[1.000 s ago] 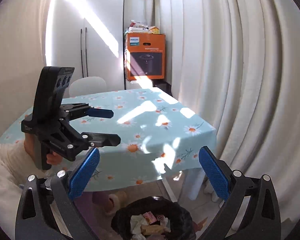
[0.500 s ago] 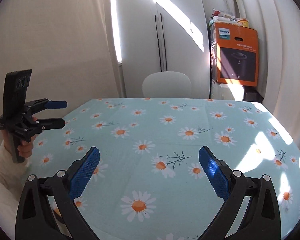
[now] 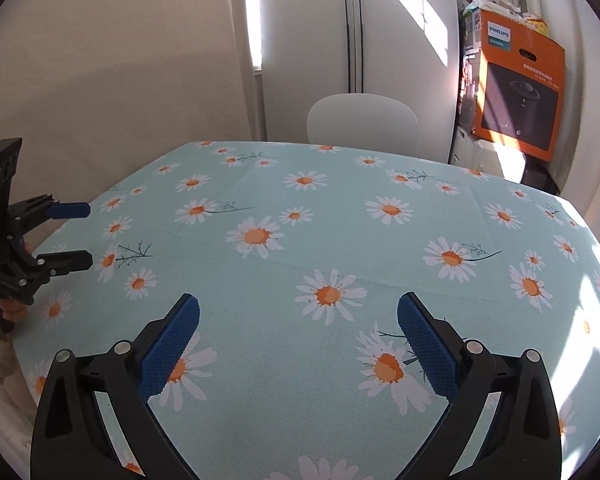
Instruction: Collect trash
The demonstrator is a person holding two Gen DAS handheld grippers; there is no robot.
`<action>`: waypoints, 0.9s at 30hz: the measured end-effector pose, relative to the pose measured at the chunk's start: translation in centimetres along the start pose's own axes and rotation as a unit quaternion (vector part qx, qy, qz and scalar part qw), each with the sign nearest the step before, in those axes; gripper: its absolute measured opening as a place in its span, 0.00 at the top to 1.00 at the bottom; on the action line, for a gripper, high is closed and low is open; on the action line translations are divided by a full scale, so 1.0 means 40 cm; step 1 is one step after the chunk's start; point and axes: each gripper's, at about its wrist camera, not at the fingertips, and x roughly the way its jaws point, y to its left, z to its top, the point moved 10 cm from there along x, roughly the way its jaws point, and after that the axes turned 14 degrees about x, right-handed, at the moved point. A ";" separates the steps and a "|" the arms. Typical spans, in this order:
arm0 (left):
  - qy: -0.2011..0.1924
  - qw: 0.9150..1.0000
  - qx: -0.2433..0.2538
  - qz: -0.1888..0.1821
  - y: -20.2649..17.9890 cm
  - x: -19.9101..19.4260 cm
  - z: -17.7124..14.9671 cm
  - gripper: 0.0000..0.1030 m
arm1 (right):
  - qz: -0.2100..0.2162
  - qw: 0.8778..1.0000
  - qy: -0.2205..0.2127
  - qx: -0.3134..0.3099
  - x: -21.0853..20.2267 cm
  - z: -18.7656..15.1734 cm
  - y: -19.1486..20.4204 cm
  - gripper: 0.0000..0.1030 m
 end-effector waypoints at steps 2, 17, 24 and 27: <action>0.005 1.000 0.004 -0.007 -0.009 0.010 -0.007 0.05 | -0.015 1.000 0.007 -0.006 0.011 -0.006 -0.007 0.07; -0.009 1.000 -0.022 0.004 0.011 -0.008 -0.002 0.05 | -0.006 0.998 -0.038 -0.046 -0.044 -0.001 0.027 0.07; 0.002 1.000 -0.016 0.027 0.014 -0.005 -0.005 0.05 | -0.002 0.998 -0.041 -0.044 -0.047 0.001 0.026 0.07; 0.014 0.999 0.003 0.052 0.007 0.000 -0.006 0.05 | -0.007 0.998 -0.034 -0.045 -0.039 -0.002 0.026 0.07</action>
